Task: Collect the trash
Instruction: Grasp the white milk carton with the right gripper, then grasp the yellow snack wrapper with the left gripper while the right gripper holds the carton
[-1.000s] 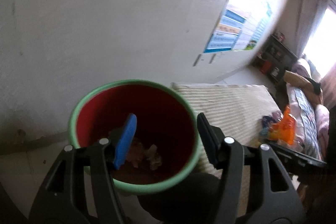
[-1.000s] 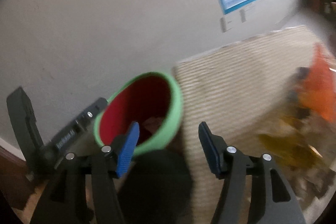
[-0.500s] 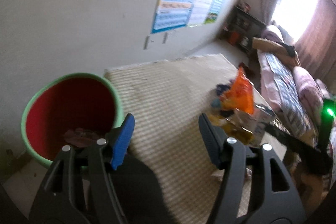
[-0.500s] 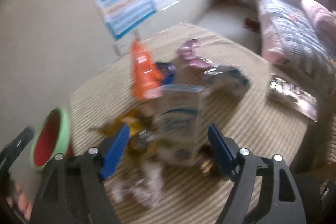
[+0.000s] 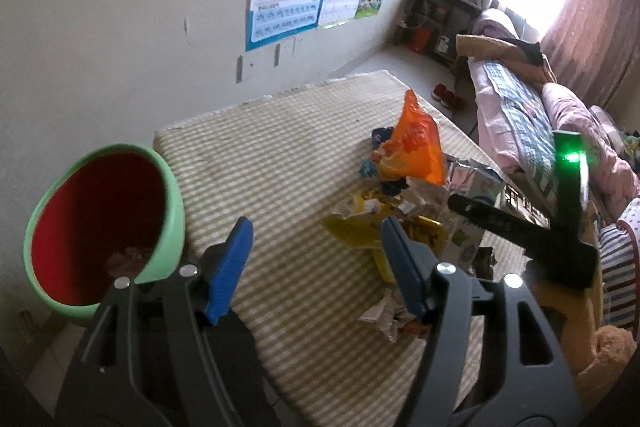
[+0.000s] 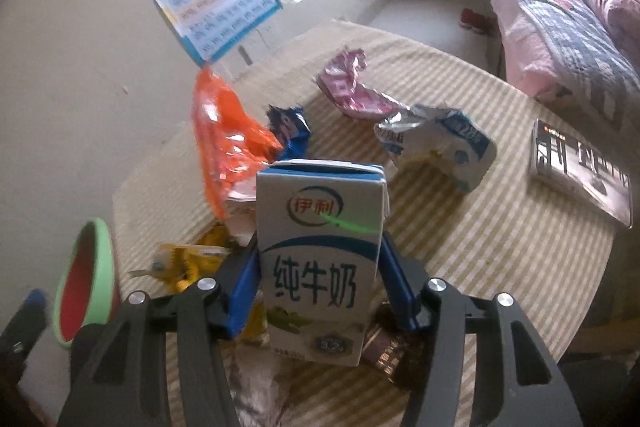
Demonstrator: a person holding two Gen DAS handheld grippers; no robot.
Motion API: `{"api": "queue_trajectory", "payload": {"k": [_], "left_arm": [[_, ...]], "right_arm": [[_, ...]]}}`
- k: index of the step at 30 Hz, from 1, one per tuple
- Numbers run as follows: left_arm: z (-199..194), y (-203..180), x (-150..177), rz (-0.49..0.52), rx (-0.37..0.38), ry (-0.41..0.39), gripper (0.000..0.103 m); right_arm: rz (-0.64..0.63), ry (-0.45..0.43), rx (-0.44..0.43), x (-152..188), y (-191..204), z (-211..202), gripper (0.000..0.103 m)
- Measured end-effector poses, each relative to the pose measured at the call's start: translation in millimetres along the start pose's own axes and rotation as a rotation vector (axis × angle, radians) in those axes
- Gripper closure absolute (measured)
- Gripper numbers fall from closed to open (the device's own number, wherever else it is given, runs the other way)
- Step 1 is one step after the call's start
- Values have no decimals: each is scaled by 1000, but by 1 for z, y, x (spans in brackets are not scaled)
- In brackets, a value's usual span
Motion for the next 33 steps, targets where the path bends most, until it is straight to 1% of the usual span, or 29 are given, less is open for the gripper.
{"api": "queue_trajectory", "payload": {"k": [3,5,7,10,13,16,18,19,20,21,23,27,30,33], "left_arm": [[9,-14,-3,12,31,14,39],[16,-27,-6,47,45,23,39],[25,-44,-10,92,62,26,39],[38,-63,-15,122,108,41,39],[56,-78,-16,125,138,78,39],[75,-86,-14,131,142,120,39],[83,-87,-11,135,135,142,39],[89,-86,-9,133,134,167,41],[92,-85,-7,126,139,180,47],[93,-84,-4,117,144,196,51],[95,-82,-1,110,146,210,54],[93,-73,6,99,132,223,54],[81,-65,10,86,136,209,54],[71,-57,19,98,135,216,53]], "right_arm": [[-10,-42,-50,1,-2,-25,49],[-26,-68,-50,4,-6,-37,49],[-41,-91,-29,9,-12,-47,49],[-25,-111,-26,12,-19,-53,48],[-22,-110,-25,11,-22,-52,48],[-18,-104,-31,11,-23,-50,48],[-20,-104,-36,12,-23,-49,48],[-19,-104,-37,13,-24,-49,48],[-17,-103,-40,13,-25,-49,48],[-15,-103,-41,13,-26,-50,48],[-9,-102,-44,13,-27,-49,48],[-10,-96,-46,14,-26,-47,48],[-14,-94,-48,16,-25,-47,48],[-11,-86,-54,17,-25,-45,48]]}}
Point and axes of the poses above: each gripper's, at about its wrist camera, not at the fingertips, and z roughly the way its jaws point, y to its left, x to its underside, the point moved 7 cm from there along z, roughly the way its jaws point, and after that the axes turned 11 degrees about z, right-handed, at the moved point
